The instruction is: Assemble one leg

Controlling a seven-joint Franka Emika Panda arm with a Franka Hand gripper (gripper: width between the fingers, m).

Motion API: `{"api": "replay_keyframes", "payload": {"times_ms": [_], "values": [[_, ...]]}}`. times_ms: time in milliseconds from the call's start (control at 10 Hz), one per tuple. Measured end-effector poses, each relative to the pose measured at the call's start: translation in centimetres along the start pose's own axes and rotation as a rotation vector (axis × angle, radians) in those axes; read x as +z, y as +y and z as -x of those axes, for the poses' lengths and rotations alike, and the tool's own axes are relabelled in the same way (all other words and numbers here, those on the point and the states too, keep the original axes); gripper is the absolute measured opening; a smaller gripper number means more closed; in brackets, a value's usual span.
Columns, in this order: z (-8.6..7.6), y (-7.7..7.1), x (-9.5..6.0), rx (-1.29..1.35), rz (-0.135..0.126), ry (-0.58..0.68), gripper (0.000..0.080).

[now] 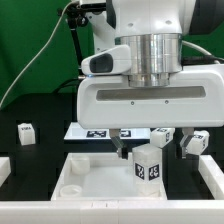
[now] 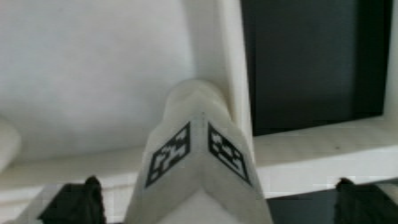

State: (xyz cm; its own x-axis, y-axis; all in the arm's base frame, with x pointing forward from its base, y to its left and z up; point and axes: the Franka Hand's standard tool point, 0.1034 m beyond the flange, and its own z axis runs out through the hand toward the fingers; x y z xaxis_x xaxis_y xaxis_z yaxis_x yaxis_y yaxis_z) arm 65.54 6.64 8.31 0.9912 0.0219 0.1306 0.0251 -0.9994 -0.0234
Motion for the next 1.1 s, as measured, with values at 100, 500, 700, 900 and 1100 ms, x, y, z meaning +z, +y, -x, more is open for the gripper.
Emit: {"api": "replay_keyframes", "payload": {"times_ms": [100,500,700,900,1100], "values": [[-0.07,0.16,-0.04,-0.109,0.002,0.001,0.0649],[-0.24,0.77,-0.12,-0.387,0.006,0.002,0.0623],[-0.24,0.72,-0.11,-0.377,0.006,0.002,0.0451],[-0.24,0.72,-0.11,-0.367,0.005,0.002,0.0284],[-0.23,0.70,-0.11,-0.323,0.005,0.002,0.0284]]}}
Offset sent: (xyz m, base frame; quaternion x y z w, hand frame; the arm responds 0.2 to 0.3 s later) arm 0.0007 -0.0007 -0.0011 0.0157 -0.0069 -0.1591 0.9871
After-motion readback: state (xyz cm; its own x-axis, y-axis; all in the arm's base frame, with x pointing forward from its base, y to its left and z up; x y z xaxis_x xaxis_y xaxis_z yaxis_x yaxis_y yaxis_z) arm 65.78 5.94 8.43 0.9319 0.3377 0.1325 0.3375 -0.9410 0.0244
